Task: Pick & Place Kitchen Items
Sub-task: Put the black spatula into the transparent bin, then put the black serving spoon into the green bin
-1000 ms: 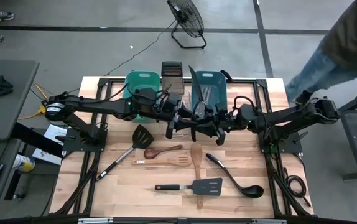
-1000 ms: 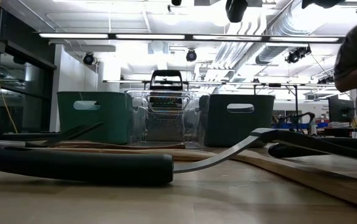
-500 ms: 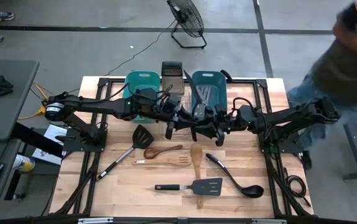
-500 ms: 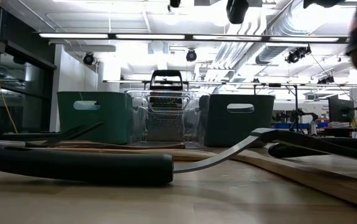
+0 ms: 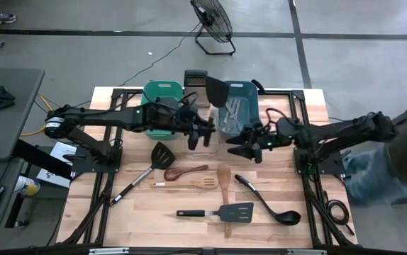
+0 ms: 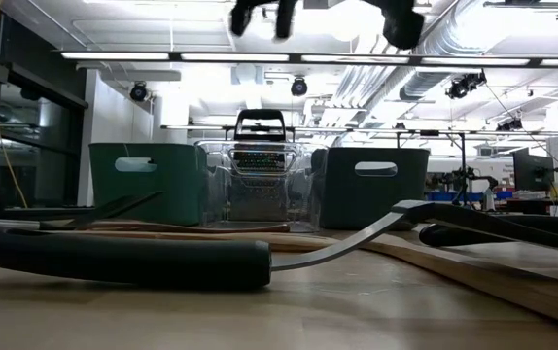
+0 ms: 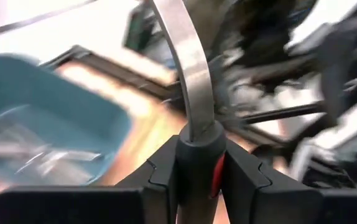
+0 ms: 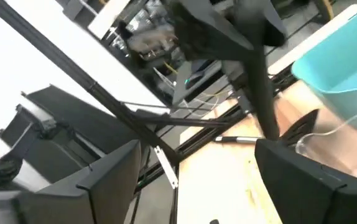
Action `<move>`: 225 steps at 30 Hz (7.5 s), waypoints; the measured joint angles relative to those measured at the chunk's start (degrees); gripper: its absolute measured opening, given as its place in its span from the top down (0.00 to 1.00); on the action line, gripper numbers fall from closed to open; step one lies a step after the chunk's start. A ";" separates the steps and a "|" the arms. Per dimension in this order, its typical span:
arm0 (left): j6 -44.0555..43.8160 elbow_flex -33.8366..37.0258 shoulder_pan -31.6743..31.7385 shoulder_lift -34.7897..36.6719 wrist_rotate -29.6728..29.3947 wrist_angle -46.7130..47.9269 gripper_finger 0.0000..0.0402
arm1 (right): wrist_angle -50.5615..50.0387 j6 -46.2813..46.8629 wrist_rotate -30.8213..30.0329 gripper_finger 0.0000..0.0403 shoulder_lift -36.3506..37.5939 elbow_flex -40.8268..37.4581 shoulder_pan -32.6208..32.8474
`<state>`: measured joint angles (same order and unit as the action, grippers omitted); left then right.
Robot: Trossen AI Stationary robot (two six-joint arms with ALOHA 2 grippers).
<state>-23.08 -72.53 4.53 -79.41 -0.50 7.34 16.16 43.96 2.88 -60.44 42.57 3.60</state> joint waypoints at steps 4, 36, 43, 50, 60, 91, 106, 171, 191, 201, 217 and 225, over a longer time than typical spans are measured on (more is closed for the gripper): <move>-2.50 0.00 0.85 0.52 -6.82 6.32 0.80 | -7.47 0.01 -6.21 0.24 5.14 0.00 0.02; -23.64 7.93 0.75 -10.01 -21.06 16.40 0.81 | -27.97 -0.65 -20.97 0.26 14.66 0.00 0.02; -25.79 7.96 0.76 -11.92 -19.90 17.18 0.81 | -29.81 -0.34 -20.71 0.26 14.66 0.00 0.04; -26.94 7.96 0.75 -11.92 -19.68 18.77 0.80 | -29.81 -0.52 -20.68 0.26 14.66 0.00 0.04; -27.79 7.96 0.75 -11.92 -19.18 19.80 0.76 | -30.61 -0.67 -20.31 0.26 14.66 0.00 0.04; -26.72 7.96 0.75 -10.57 -18.96 19.04 0.58 | -36.20 -2.11 -20.28 0.26 14.66 0.00 0.04; -20.26 7.96 -0.04 -1.44 -19.24 17.31 0.58 | -44.72 5.38 -7.16 0.26 17.60 0.00 0.04; 0.37 7.93 -2.75 14.97 -1.96 19.67 0.58 | -65.06 28.17 -2.59 0.43 -34.18 17.20 22.00; 0.78 7.96 -2.71 16.55 -1.54 20.35 0.58 | -64.56 38.29 -5.58 0.43 -38.56 17.16 30.94; 0.44 7.96 -2.71 16.69 -1.56 20.28 0.58 | -63.42 39.21 -4.75 0.43 -42.60 17.26 32.09; 0.34 7.96 -2.71 16.69 -1.61 20.28 0.58 | -64.76 41.82 -2.28 0.56 -43.89 17.25 29.71; 0.32 7.96 -2.71 16.69 -1.61 20.87 0.58 | -61.84 43.29 0.46 0.79 -43.61 14.20 28.55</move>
<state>-22.76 -64.58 1.83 -62.72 -2.11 28.21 -45.68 87.24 3.34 -104.05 56.77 32.14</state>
